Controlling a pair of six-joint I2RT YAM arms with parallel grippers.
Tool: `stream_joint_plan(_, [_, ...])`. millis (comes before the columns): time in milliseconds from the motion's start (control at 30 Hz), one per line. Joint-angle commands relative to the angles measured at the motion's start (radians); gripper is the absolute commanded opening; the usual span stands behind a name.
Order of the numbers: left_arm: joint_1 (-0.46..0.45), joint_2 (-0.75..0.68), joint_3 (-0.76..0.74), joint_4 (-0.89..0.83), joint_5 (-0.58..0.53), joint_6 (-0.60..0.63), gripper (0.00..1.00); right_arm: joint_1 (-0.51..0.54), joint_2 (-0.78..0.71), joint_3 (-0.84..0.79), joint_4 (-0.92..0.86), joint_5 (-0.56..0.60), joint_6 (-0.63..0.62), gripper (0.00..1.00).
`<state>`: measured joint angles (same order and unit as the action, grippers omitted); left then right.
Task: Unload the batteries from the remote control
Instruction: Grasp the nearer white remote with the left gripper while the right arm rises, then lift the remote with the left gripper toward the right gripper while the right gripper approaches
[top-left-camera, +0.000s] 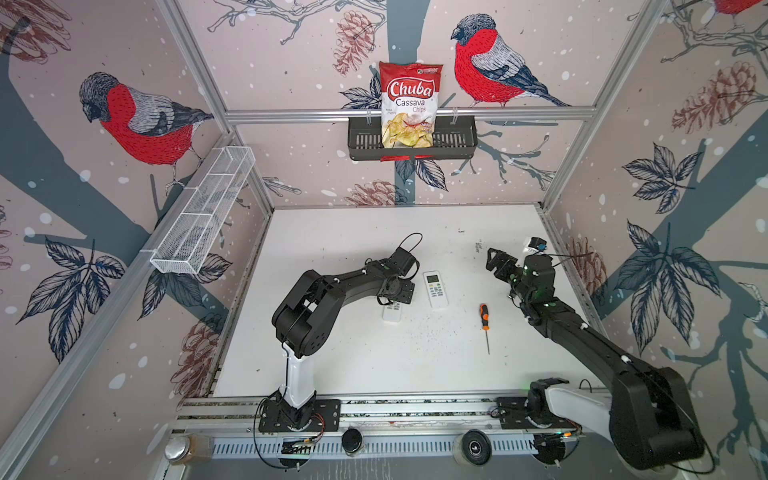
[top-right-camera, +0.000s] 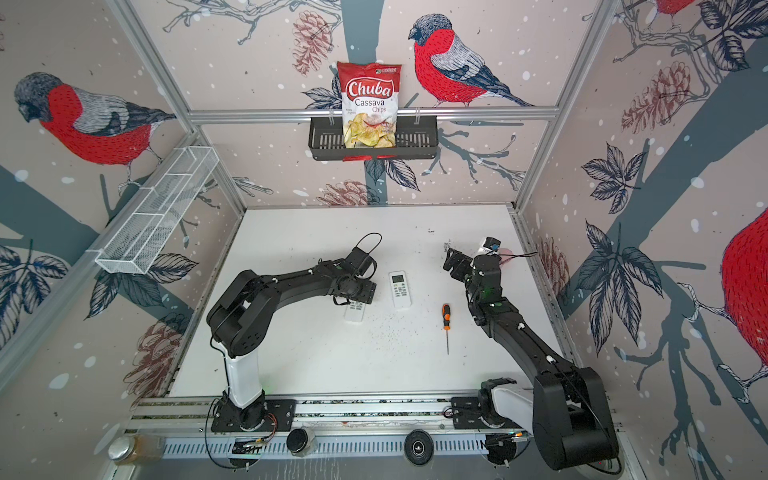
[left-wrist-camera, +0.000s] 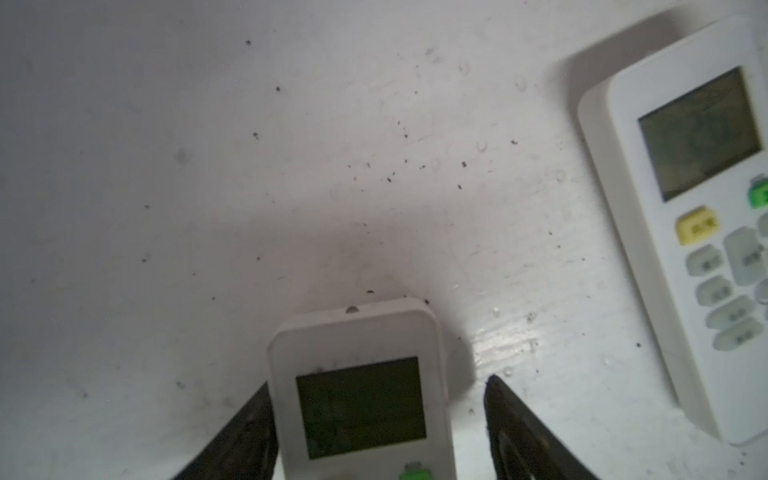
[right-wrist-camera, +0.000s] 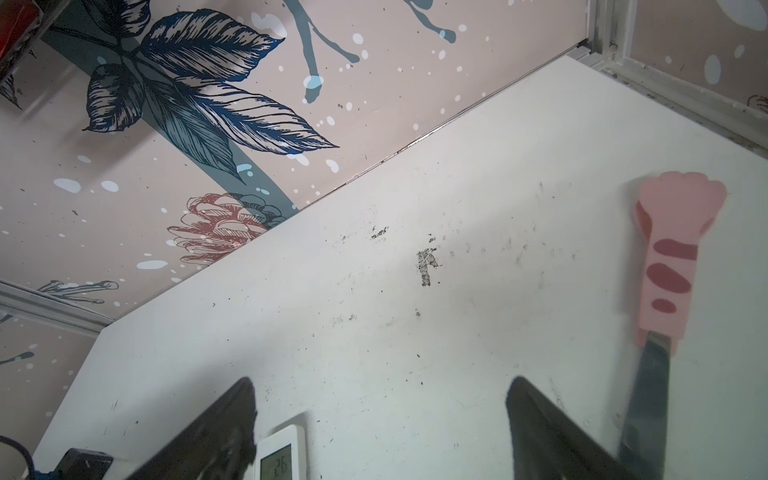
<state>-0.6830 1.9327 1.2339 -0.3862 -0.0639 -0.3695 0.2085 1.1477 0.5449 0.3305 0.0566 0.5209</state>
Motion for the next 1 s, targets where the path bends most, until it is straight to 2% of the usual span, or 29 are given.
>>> stream_joint_plan(0, [-0.001,0.011,0.009,-0.020,-0.004,-0.009,0.74,0.001,-0.012,0.007,0.013,0.017,-0.013,0.94])
stream_joint_plan(333, [0.000,0.014,0.019,-0.046,-0.036,-0.014,0.71,0.005,-0.038,0.003,0.003,0.014,-0.016,0.94])
stream_joint_plan(900, [0.000,0.038,0.065,-0.081,-0.026,-0.001,0.38,0.009,-0.070,0.001,-0.011,0.010,-0.020,0.94])
stream_joint_plan(967, [-0.001,0.037,0.069,-0.082,-0.025,-0.001,0.37,0.008,-0.073,0.001,-0.011,0.009,-0.021,0.94])
